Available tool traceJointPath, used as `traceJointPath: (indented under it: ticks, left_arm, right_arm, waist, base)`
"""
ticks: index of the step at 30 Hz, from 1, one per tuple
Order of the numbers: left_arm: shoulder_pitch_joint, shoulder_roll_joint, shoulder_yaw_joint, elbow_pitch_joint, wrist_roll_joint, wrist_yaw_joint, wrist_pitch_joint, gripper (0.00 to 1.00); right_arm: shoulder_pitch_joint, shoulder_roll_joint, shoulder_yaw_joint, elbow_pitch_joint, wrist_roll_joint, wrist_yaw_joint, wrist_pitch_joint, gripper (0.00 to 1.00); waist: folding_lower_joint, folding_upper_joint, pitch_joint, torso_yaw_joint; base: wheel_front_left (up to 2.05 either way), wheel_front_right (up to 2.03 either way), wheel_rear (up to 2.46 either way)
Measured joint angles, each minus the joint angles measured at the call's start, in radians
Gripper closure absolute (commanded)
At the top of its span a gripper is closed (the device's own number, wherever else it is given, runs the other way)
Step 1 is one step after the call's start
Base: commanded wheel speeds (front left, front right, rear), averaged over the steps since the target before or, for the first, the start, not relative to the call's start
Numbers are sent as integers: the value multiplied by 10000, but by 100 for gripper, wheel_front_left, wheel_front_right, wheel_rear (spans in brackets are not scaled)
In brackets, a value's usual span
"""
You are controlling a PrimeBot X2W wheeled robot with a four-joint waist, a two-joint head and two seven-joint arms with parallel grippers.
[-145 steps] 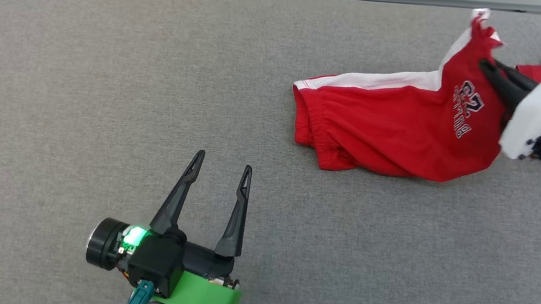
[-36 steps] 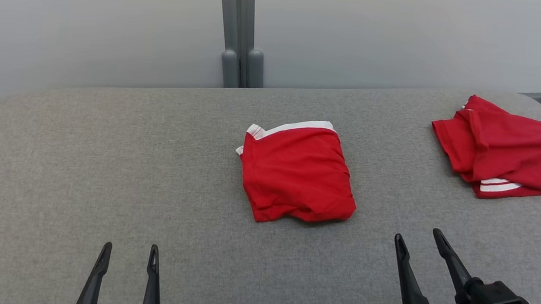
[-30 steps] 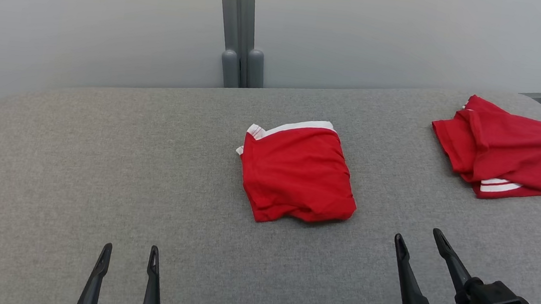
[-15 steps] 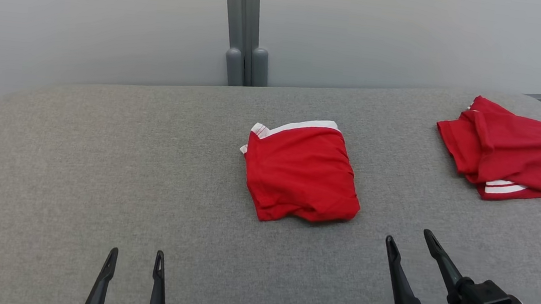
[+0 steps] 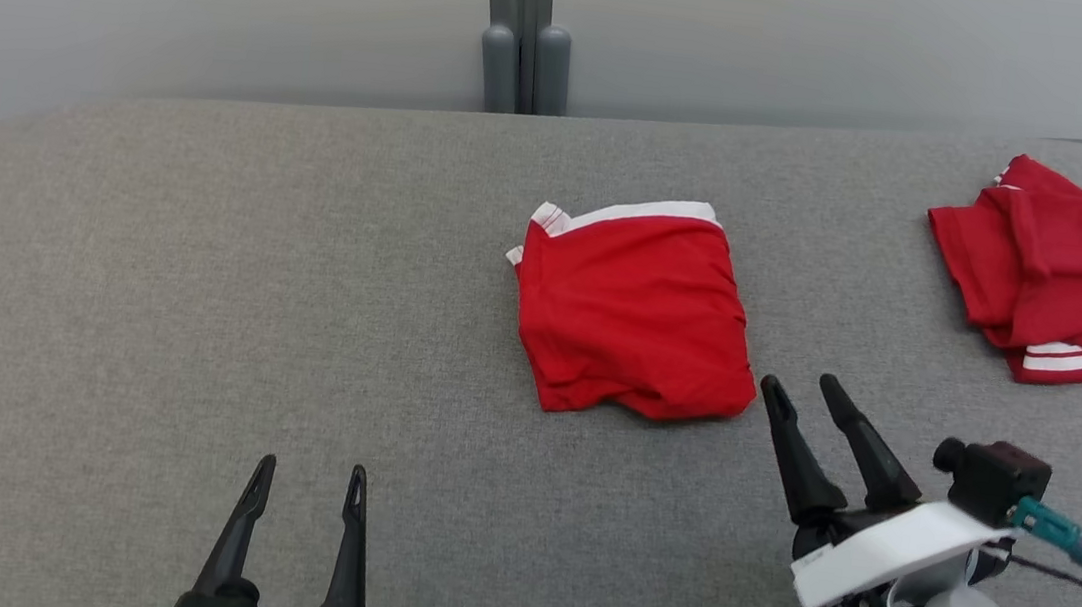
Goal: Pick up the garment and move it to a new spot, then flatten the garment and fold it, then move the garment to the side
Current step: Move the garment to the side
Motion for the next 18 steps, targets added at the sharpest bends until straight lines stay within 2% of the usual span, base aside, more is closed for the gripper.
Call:
traceJointPath:
  ticks: [2, 4, 7, 11, 14, 18]
  left_arm:
    - [-191, 0, -50, -12, 0, -40, 0, 0]
    - [-402, 0, -100, -44, 0, -67, 0, 0]
    - [-711, 0, -198, -73, -33, -90, 0, 0]
    - [-1121, 0, -395, -132, -107, -105, 0, 0]
    - [-1381, 0, -531, -169, -265, -115, 0, 0]
    - [-1665, 0, -685, -192, -387, -113, 0, 0]
  right_arm:
    - [-579, -472, 479, 146, 1429, -4, 19, 0]
    - [-1170, -1066, 1011, 173, 3129, -6, 750, 0]
    - [-1974, -1902, 1143, 67, 5150, -8, 1889, 0]
    - [-2731, -2752, 1083, 314, 6890, -8, 3348, 0]
    - [-3046, -3120, 1009, 696, 7854, -8, 4426, 0]
    - [-3447, -3367, 777, 1129, 8613, -8, 5275, 0]
  waist:
    - [0, 0, 216, 68]
    - [0, 0, 473, 148]
    - [0, 0, 852, 269]
    - [0, 0, 1381, 453]
    - [0, 0, 1748, 616]
    - [0, 0, 2171, 845]
  base:
    - [0, 0, 0]
    - [0, 0, 0]
    - [0, 0, 0]
    - [0, 0, 0]
    - [0, 0, 0]
    - [0, 0, 0]
